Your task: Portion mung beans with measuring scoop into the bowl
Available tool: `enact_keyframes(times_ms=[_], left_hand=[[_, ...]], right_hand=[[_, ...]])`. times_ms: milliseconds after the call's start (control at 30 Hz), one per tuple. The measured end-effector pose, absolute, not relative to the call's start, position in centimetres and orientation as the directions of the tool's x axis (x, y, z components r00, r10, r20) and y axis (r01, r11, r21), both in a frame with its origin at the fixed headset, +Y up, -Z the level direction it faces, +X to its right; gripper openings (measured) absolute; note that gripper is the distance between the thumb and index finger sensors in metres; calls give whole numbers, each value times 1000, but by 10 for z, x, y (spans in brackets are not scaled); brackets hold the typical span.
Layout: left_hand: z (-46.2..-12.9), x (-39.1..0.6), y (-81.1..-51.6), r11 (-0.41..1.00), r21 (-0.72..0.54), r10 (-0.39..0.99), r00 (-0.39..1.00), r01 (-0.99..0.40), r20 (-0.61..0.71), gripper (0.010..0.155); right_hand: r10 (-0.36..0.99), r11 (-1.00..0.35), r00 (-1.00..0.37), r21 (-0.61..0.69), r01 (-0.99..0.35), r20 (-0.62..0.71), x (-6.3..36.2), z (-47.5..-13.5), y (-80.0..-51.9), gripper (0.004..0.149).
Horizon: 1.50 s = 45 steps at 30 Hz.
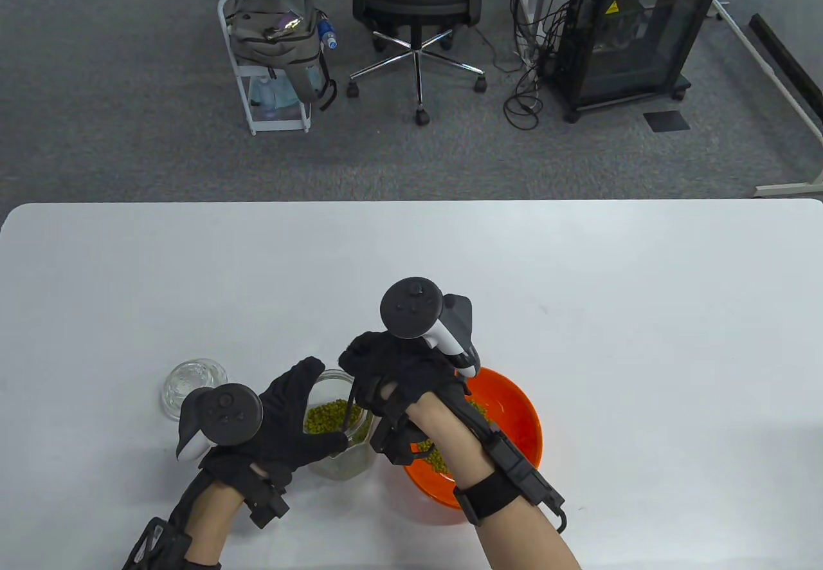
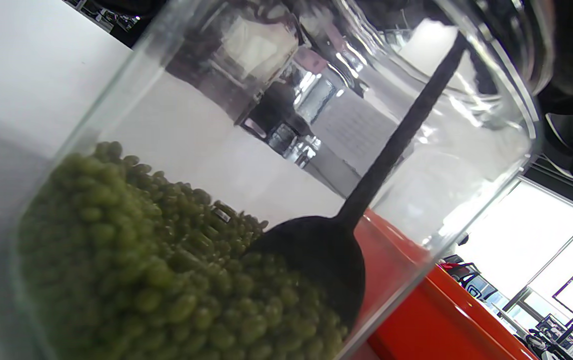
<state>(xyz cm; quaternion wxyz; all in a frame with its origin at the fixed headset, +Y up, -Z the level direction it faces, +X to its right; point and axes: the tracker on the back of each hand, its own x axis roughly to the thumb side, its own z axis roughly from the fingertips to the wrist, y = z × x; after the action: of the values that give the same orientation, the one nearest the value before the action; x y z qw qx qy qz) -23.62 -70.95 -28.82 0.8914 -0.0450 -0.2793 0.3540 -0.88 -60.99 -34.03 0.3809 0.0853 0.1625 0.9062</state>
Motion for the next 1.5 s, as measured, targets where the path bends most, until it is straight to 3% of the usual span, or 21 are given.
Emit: enact_keyframes(times_ms=[400,867,1500], left_hand=[[-288,-236,-710,746,-278,656,595,-605,465,119],[-288,-236,-710,745,-278,657,594,-606,465,120],[-288,-236,-710,744,-279,658,593,-607,464,119]], right_hand=[[897,-342,-401,283,-896,-186,33,-343,-644,44],[939,-124,-181,203,-971,-292,70,-339,-667,44],[944,28,-17,130,-991,-330,106,-334,-682,44]])
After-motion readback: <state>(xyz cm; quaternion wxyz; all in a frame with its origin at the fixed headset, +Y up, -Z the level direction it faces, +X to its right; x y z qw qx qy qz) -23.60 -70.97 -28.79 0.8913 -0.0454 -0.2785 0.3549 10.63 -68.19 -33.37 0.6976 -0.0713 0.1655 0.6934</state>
